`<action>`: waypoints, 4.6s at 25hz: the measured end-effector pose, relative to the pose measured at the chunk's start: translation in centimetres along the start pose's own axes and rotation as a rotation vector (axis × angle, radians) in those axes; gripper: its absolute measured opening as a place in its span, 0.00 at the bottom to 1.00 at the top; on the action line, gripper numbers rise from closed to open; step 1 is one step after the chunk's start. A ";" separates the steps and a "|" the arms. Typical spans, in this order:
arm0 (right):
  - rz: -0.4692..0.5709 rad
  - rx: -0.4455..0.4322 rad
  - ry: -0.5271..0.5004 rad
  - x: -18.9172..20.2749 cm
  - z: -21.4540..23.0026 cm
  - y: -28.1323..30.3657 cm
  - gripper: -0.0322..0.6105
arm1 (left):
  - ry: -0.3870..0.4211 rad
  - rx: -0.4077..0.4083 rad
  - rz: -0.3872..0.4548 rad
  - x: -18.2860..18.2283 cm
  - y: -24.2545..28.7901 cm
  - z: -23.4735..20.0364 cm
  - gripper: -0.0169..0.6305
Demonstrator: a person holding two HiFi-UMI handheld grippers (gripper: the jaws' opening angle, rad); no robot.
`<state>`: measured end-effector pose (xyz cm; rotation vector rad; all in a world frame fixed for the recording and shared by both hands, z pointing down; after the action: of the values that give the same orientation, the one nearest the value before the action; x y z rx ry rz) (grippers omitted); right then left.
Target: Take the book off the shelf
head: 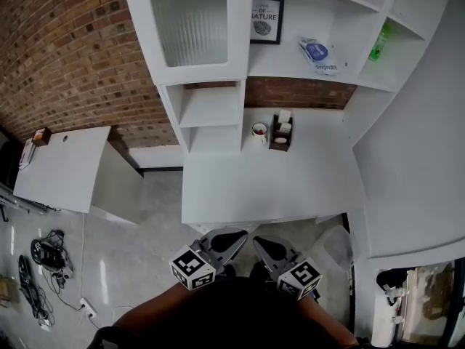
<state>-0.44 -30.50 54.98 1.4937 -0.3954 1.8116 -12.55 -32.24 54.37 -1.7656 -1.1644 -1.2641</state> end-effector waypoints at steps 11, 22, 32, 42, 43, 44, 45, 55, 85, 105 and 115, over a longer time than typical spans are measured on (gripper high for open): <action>0.029 -0.082 -0.051 -4.9 10.3 4.8 0.08 | 0.001 -0.116 0.056 -2.8 6.2 -6.3 0.04; 0.115 -0.106 -0.240 -15.3 24.4 5.8 0.08 | 0.191 -0.060 0.055 -9.4 19.0 -11.4 0.04; 0.378 -0.164 -0.422 -34.1 25.1 4.9 0.08 | 0.399 0.027 0.171 -24.3 24.2 -14.3 0.04; 0.549 -0.042 -0.577 -46.4 22.5 3.1 0.08 | 0.576 0.211 0.116 -36.4 25.8 -13.6 0.04; 0.560 -0.026 -0.588 -47.6 22.4 2.9 0.08 | 0.596 0.225 0.112 -37.5 26.0 -13.4 0.04; 0.570 -0.010 -0.600 -48.8 22.2 2.8 0.08 | 0.609 0.240 0.112 -38.6 26.1 -13.2 0.04; 0.582 0.004 -0.608 -50.1 22.1 2.7 0.08 | 0.617 0.258 0.115 -39.8 26.2 -13.0 0.04; 0.638 0.213 -0.600 -60.9 22.8 3.0 0.25 | 0.736 0.361 0.112 -49.0 27.4 -11.4 0.04; 0.479 0.416 -0.436 -66.7 27.5 8.9 0.45 | 0.759 0.354 0.097 -53.5 27.4 -12.3 0.04; 0.709 0.139 -0.430 -63.5 23.5 -3.8 0.42 | 0.840 0.161 0.081 -49.0 25.7 -3.8 0.04; 0.714 0.214 -0.378 -58.1 16.9 -8.2 0.41 | 0.808 0.246 0.072 -46.4 17.4 1.5 0.04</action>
<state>20.00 -55.97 3.34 2.0264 -1.0574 2.1400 -2.15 -50.59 9.49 -0.9421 -0.7265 -1.5019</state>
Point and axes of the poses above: the fingertips, and each gripper's own axes: y forward along the fingers, z to its right, x out of its underside, the point moved 6 cm from there along -y, backward along the fingers, and after that the axes turned 8 degrees about x, right-handed, at the moved point
